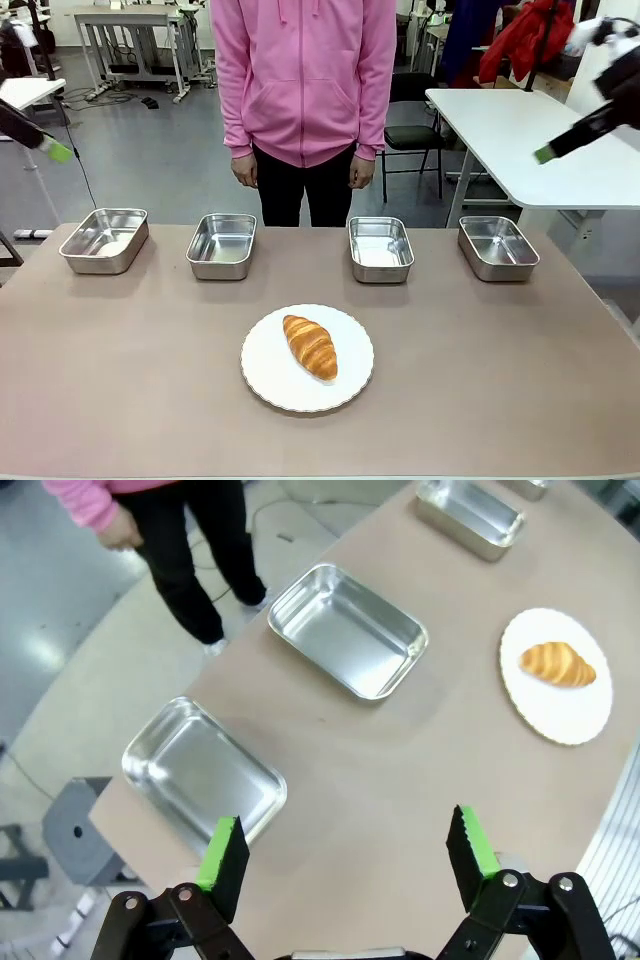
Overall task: Place the bread in the container.
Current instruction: Place the Butter Roll into the Airtight Container indicated by the human.
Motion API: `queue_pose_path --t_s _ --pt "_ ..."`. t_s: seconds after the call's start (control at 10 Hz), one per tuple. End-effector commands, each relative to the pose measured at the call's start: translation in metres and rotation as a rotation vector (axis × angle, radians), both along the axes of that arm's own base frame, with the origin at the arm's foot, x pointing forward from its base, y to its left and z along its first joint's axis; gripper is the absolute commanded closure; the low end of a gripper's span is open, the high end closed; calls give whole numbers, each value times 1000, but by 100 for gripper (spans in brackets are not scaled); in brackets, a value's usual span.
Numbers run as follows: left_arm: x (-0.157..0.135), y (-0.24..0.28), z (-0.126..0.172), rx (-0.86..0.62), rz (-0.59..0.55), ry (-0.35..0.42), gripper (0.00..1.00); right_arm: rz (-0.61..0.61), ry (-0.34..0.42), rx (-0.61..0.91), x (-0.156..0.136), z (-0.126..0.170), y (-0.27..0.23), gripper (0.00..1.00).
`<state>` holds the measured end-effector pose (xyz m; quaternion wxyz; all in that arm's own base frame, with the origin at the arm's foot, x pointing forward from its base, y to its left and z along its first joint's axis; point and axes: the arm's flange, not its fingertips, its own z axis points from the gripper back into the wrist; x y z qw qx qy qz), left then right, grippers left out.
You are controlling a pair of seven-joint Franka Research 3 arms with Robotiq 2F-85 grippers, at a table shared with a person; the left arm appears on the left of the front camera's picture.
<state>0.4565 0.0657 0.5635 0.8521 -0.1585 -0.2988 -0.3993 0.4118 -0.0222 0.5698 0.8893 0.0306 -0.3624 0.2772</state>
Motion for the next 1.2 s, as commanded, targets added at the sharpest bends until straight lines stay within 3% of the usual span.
queue_pose_path --t_s 0.0,0.1,0.2,0.3,0.7,1.0,1.1 --pt "30 38 -3 -45 -43 4 0 64 3 62 -2 -1 -28 0" --pt "29 52 -5 -57 -52 -24 0 83 -12 88 -4 -3 -40 0" --pt "27 51 -8 -23 126 -54 0 104 -21 162 -3 -5 -44 0" --pt "15 47 -4 -38 -27 -16 0 20 0 48 -7 -1 -38 0" --pt "21 48 -6 -21 6 -2 0 37 -2 63 -8 -2 -39 0" --pt "24 85 11 -144 -33 -37 0 73 -43 167 4 13 -82 0" --pt "22 89 16 -203 -46 -53 0 148 -27 225 8 12 -91 0"
